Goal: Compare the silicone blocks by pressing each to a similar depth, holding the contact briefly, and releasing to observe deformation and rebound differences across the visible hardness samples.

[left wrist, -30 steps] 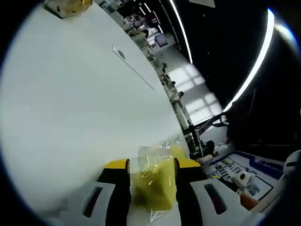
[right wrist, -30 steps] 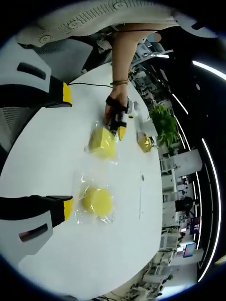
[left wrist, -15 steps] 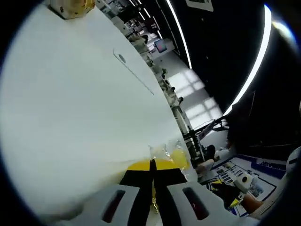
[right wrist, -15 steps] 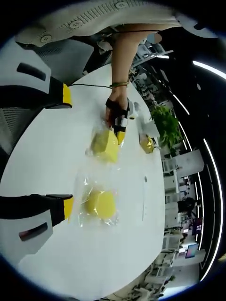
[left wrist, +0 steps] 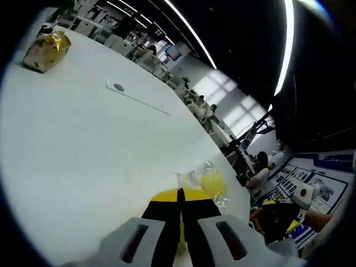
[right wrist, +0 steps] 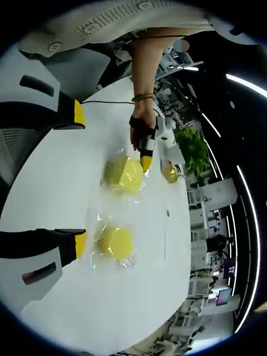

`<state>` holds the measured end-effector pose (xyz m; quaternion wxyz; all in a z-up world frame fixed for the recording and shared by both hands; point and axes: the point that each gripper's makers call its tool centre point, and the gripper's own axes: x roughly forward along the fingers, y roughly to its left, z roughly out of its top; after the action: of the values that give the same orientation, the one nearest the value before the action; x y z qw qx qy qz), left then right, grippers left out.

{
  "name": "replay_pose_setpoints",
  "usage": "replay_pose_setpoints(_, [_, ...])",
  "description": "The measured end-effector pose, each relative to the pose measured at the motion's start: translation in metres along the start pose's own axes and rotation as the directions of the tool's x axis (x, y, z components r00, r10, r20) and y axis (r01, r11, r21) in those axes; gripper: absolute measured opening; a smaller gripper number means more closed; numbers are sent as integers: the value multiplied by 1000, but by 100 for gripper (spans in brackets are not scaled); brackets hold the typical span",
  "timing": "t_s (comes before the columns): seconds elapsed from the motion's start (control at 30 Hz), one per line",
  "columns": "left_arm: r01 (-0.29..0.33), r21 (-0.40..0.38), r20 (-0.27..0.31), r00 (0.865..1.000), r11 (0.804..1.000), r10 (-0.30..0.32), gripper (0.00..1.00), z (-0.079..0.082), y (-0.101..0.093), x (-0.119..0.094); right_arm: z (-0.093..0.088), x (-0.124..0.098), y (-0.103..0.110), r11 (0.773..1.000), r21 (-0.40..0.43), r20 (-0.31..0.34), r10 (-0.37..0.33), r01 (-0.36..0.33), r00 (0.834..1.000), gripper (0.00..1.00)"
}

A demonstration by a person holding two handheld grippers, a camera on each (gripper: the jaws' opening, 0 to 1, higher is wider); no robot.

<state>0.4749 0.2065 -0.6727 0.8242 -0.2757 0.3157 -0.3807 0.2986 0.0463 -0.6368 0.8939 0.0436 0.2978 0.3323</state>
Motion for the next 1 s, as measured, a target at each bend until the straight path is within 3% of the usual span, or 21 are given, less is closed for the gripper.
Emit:
replay_pose_setpoints(0.07, [13,89,2,1000,996,-13,0,6,-13,-2,3,0,2,1000,-7,9,3,-3,1000,67])
replay_pose_setpoints(0.27, [16,233,-30,1000,972,-10,0,10,-43,-8,6,-1,12,999,-38,22,19,-18,1000,67])
replay_pose_setpoints(0.37, [18,322,-54,999,947,0,0,9,-59,-13,9,-4,17,998,-50,30,27,-26,999,68])
replay_pose_setpoints(0.4, [16,322,-51,999,947,0,0,9,-62,-13,10,-5,18,998,-51,34,28,-26,999,68])
replay_pose_setpoints(0.53, [38,429,-104,995,902,8,0,1,-80,-19,15,-7,21,998,-63,51,31,-28,998,70])
replay_pose_setpoints(0.73, [50,473,-139,990,880,18,0,-10,-95,-23,19,-10,26,995,-97,48,37,-32,998,71])
replay_pose_setpoints(1.0, [58,454,-127,992,889,0,0,-3,-112,-32,27,-13,35,989,-134,48,63,-56,997,70])
